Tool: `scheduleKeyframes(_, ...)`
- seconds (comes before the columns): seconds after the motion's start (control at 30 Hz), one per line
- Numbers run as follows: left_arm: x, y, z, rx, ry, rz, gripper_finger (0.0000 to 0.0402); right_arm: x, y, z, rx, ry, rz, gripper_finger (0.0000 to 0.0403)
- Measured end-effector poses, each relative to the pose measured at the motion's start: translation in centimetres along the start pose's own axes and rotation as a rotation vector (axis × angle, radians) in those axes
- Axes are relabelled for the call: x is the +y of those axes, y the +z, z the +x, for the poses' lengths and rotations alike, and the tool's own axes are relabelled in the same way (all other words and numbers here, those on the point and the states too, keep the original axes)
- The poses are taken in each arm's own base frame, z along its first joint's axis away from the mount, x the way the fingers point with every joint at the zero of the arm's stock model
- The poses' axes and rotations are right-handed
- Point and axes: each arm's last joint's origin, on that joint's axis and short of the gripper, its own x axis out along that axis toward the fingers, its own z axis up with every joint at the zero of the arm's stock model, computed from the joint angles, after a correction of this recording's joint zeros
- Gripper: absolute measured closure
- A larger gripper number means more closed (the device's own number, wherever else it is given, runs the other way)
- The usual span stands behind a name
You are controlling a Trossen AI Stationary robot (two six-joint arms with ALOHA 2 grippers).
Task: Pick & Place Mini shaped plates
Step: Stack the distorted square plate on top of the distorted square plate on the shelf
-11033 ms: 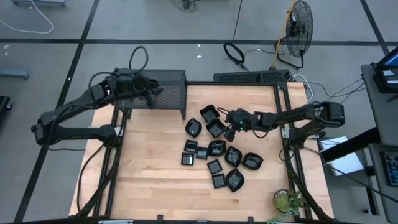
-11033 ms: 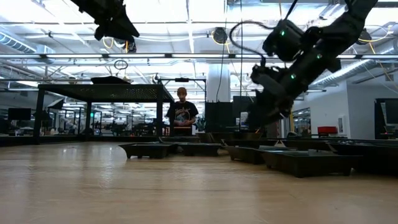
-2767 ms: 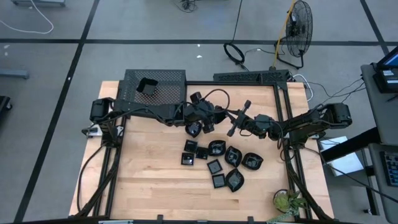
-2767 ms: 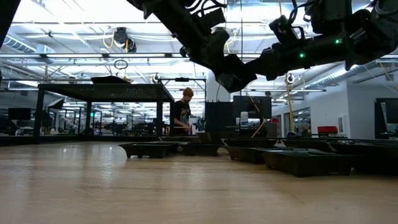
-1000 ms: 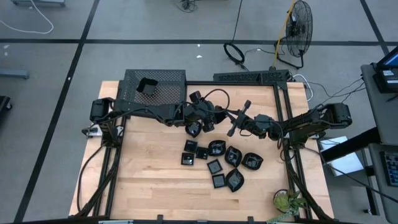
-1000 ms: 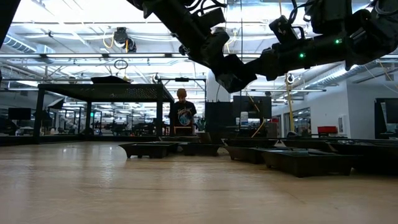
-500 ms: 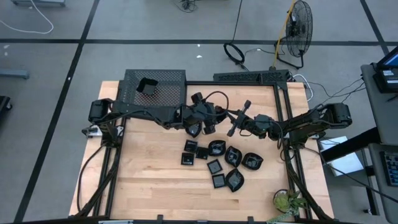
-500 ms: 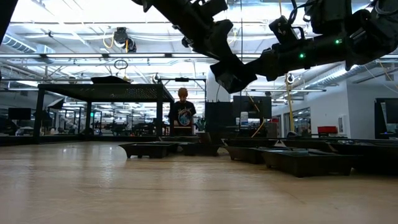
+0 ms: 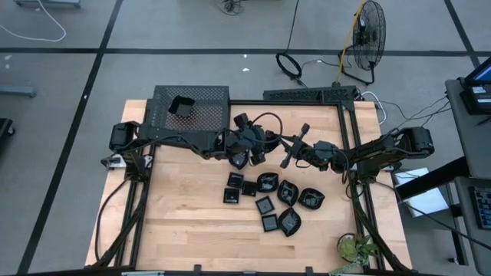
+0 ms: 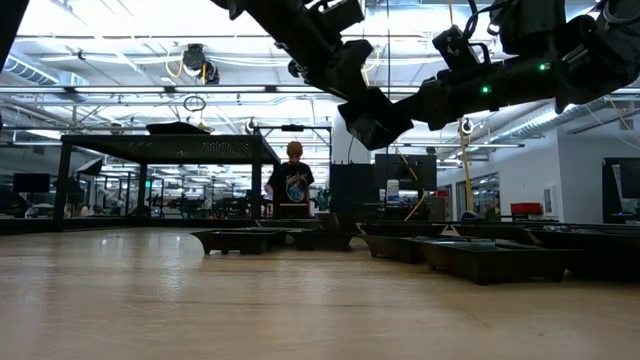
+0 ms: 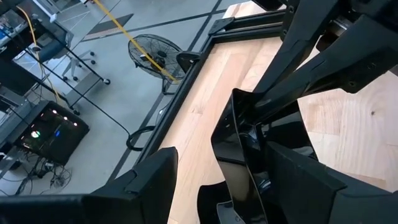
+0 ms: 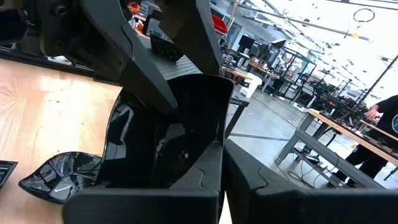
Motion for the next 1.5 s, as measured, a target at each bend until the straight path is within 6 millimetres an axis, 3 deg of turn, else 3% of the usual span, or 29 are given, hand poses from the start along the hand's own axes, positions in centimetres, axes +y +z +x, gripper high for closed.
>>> scheduleKeyframes(0.37,-0.02,-0.03,0.01,0.002,-0.001,-0.006,0.0171,-0.01,0.0,0.0,0.0,0.0,0.0,0.0403)
scheduleKeyframes(0.73,-0.05,-0.16,0.02,0.012,-0.006,-0.022,0.0308,-0.01,0.0,0.01,0.0,-0.001,0.001,0.0403)
scheduleKeyframes(1.03,-0.04,-0.17,0.03,0.013,-0.005,-0.022,0.0395,-0.01,0.0,0.01,0.0,0.0,0.0,0.0403)
scheduleKeyframes(1.3,-0.04,-0.17,0.03,0.013,-0.001,-0.021,0.0387,-0.01,0.06,0.0,-0.006,0.001,0.051,0.0395)
scheduleKeyframes(1.5,0.0,-0.27,-0.03,0.024,-0.001,-0.014,0.039,0.42,0.96,-0.67,-0.045,0.026,0.093,0.0318)
